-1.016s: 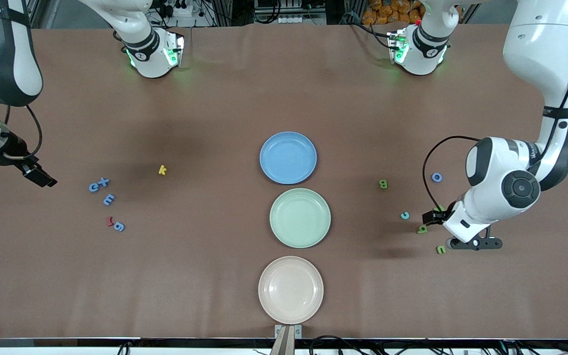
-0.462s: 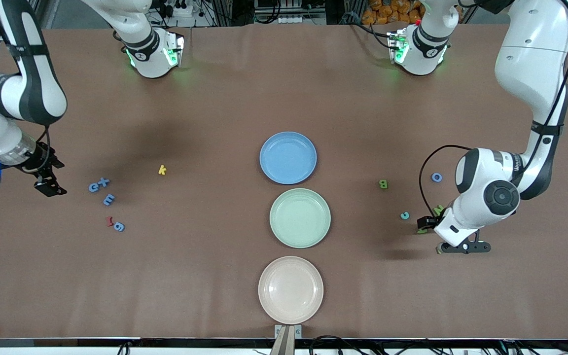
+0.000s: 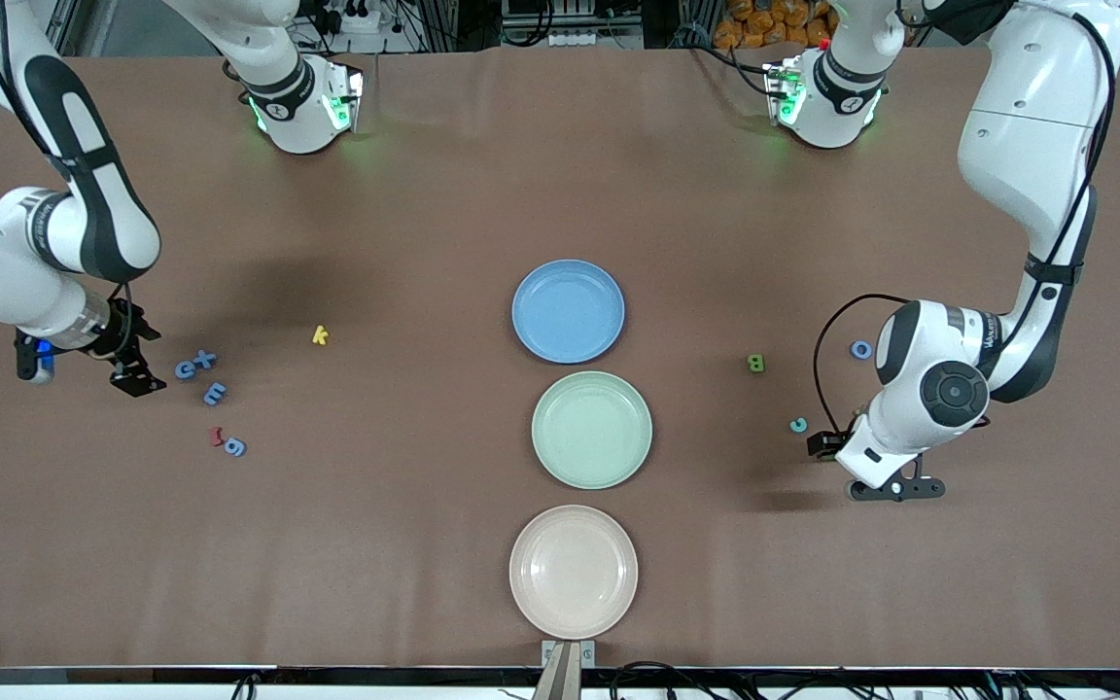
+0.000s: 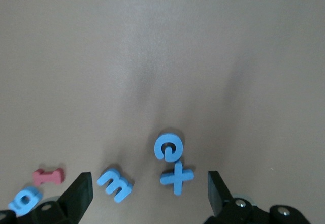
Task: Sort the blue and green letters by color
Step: 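Grasp a green letter with the left gripper while the right gripper grasps a blue letter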
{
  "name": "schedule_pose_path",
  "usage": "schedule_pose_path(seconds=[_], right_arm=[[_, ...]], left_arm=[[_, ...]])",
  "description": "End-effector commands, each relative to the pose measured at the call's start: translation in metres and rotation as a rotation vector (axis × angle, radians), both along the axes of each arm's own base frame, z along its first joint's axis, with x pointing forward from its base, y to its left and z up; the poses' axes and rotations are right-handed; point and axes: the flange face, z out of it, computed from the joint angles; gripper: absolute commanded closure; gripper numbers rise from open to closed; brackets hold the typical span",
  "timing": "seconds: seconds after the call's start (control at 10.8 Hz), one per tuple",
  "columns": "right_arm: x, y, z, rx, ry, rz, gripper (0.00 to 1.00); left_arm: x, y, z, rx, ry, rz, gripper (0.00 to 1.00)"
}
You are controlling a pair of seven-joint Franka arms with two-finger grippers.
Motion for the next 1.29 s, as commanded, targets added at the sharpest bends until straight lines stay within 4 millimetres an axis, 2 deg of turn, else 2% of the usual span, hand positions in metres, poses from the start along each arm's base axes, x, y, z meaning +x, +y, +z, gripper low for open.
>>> schedule_pose_path(seconds=[0.0, 0.37, 0.65, 0.74, 0.83, 1.11, 1.2], right_arm=[[-0.001, -0.002, -0.033, 0.018, -0.009, -0.026, 0.00], [-0.005, -0.001, -0.057, 0.018, -0.016, -0.025, 0.00], [-0.012, 0.000, -0.065, 0.016, -0.007, -0.015, 0.00], [-0.016, 0.001, -0.070, 0.011, -0.014, 0.002, 0.08], [-0.017, 0.001, -0.071, 0.011, -0.011, 0.040, 0.28], [-0.022, -0.007, -0.074, 0.006, -0.004, 0.089, 0.61], [-0.023, -0.011, -0.074, 0.006, -0.004, 0.103, 0.71]], left_arm=[[0.003, -0.004, -0.016, -0.004, -0.032, 0.013, 0.04], [0.001, -0.004, -0.028, -0.017, -0.026, 0.023, 0.11], [0.000, -0.002, -0.030, -0.018, -0.022, 0.031, 0.13], [-0.001, -0.001, -0.031, -0.019, -0.019, 0.033, 0.15], [-0.001, -0.001, -0.032, -0.024, -0.018, 0.038, 0.17], [-0.002, -0.002, -0.034, -0.060, -0.005, 0.078, 0.17], [-0.002, -0.002, -0.034, -0.060, -0.003, 0.078, 0.21]])
